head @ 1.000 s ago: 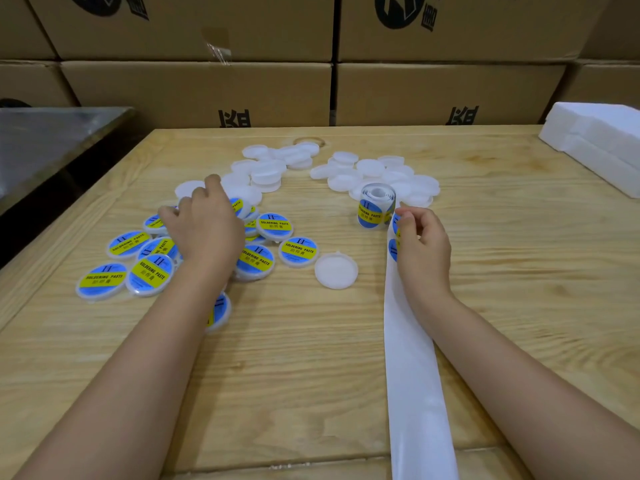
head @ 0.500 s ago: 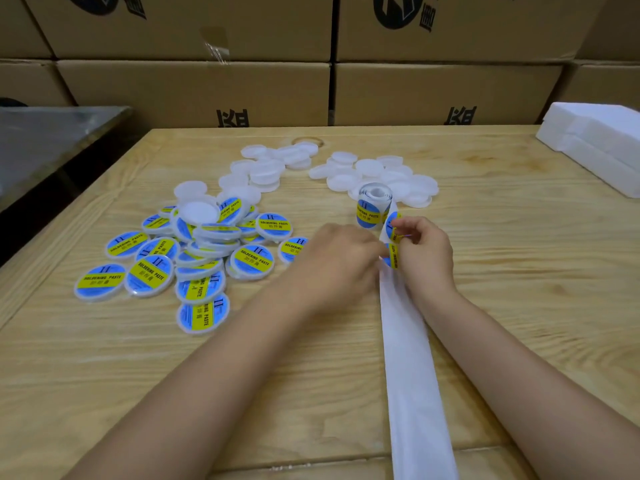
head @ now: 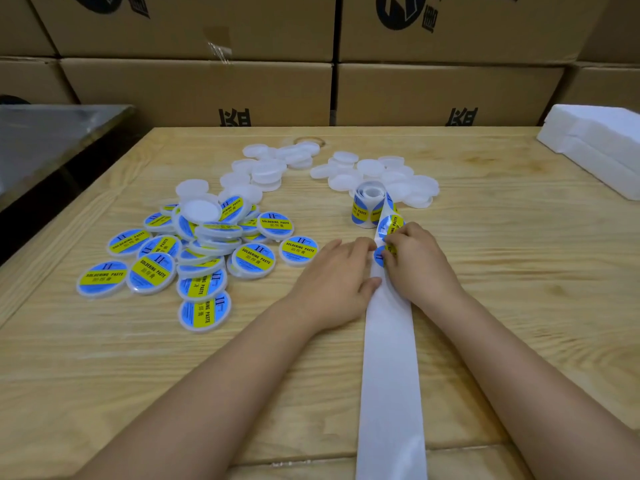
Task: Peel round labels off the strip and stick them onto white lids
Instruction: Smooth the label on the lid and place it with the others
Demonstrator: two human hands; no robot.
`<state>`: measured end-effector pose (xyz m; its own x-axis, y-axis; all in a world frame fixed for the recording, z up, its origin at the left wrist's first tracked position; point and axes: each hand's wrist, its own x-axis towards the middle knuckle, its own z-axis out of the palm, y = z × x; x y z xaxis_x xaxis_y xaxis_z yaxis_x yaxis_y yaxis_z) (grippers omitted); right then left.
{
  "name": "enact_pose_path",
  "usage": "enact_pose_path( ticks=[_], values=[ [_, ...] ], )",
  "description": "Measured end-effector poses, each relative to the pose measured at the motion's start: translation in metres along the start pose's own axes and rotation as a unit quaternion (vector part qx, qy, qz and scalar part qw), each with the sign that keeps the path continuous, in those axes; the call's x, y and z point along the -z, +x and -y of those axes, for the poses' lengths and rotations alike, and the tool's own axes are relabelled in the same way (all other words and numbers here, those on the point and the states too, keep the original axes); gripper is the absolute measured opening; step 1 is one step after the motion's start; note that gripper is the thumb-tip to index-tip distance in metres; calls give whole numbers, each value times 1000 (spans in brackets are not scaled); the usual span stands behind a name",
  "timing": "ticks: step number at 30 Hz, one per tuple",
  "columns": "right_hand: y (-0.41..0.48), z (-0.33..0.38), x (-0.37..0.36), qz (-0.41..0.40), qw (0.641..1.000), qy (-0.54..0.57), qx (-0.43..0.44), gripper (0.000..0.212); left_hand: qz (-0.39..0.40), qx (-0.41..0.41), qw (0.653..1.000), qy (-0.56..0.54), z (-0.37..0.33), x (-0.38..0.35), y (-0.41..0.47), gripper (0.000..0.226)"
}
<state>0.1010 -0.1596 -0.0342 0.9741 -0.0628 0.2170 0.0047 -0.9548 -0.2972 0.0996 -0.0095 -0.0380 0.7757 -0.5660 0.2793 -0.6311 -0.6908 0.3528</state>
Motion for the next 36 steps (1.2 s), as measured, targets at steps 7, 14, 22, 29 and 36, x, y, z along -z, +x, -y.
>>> enact_pose_path(
  ticks=[7,14,22,29,36],
  values=[
    [2,-3,9,-36,998,56,-11,18,39,11,999,26,1,0,1,60],
    [-1,-5,7,-17,1000,-15,0,35,51,13,998,29,3,-1,2,65],
    [-2,1,9,-39,999,7,20,27,52,20,998,16,2,2,2,65],
    [-4,1,12,-48,999,2,-10,16,44,17,998,37,0,3,1,64],
    [-10,8,19,-36,996,77,-31,7,51,40,996,61,0,4,2,77]
  ],
)
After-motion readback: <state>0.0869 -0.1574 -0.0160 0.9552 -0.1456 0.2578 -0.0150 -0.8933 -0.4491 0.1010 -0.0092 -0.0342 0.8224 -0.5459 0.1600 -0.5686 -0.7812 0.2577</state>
